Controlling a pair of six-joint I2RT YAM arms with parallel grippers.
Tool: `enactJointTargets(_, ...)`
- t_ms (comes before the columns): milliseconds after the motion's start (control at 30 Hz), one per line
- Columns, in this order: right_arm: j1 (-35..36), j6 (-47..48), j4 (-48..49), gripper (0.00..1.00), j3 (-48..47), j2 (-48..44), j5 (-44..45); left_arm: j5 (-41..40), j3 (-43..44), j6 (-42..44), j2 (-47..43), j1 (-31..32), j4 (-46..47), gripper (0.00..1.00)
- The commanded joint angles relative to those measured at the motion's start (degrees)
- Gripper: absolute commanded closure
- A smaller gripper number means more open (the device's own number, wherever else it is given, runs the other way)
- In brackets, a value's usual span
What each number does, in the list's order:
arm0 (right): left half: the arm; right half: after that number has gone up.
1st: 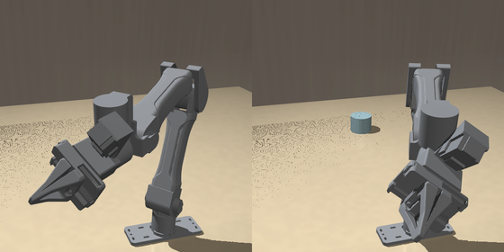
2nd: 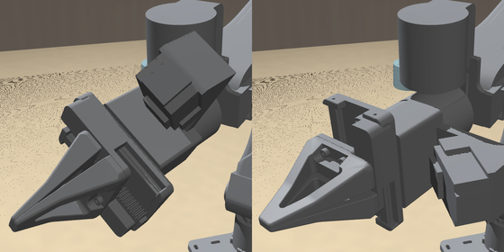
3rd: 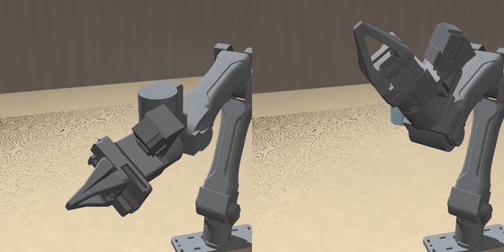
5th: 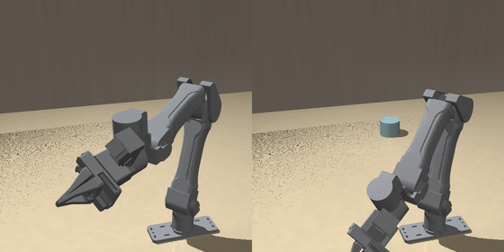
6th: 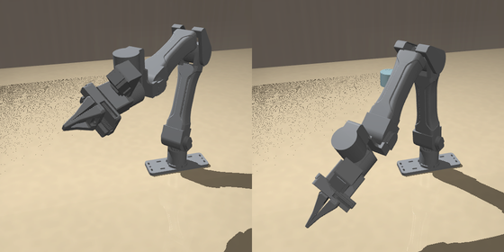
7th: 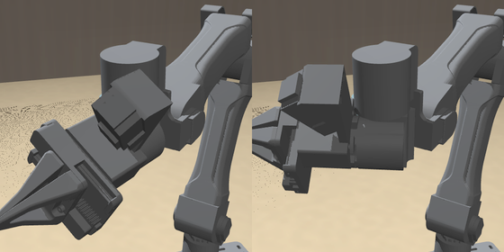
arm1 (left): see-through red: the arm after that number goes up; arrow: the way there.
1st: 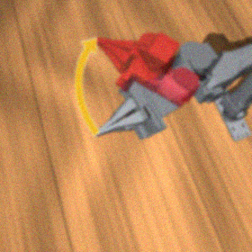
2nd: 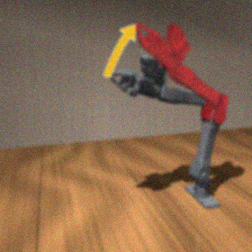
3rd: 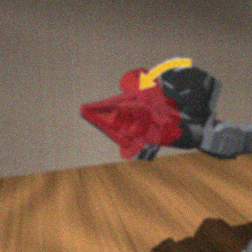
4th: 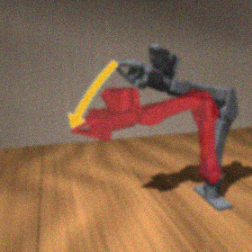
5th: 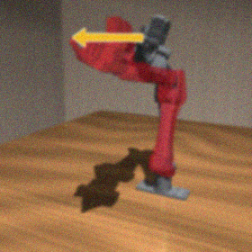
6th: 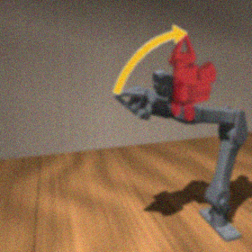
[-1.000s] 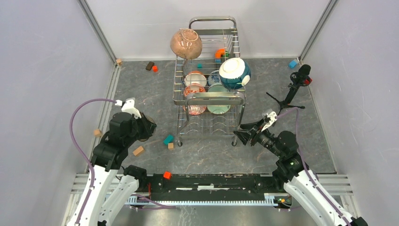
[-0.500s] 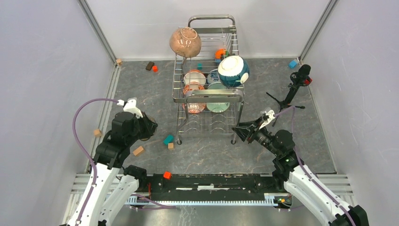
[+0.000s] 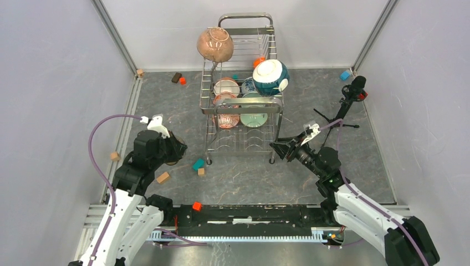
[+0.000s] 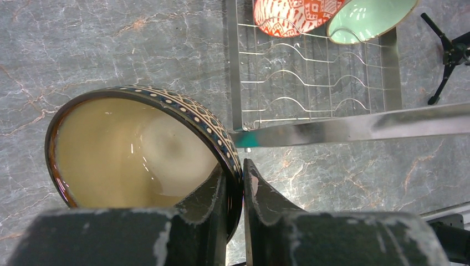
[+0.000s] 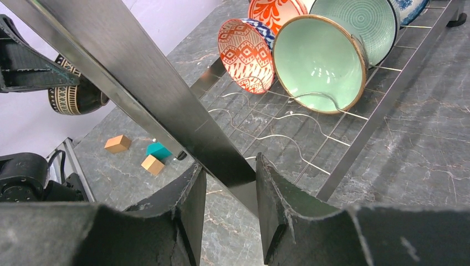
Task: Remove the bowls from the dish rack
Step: Place the bowl at the center of the board.
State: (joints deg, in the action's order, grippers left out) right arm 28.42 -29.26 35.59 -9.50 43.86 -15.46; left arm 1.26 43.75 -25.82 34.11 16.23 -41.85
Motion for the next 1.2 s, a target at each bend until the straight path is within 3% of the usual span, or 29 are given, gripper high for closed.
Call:
enactJointTargets(0,0.7,-4.0,1.7,0.69,-3.2,4.5,4.6,0.6,1.5,0.0,-1.1,0.1,4.7,0.98)
enactJointTargets(500,1.5,-1.0,-2.5,0.62,-10.6,14.3,4.5,-0.5,3.7,1.3,-0.4,0.1,1.2,0.98)
enactJointTargets(833,1.5,5.8,-17.8,0.17,-11.2,4.1,1.6,-3.3,8.4,4.6,0.4,0.5,-4.0,0.98)
enactJointTargets(1167,1.5,11.7,-34.2,0.12,-9.4,-9.4,1.3,-4.4,11.7,5.1,4.9,3.0,-7.5,0.98)
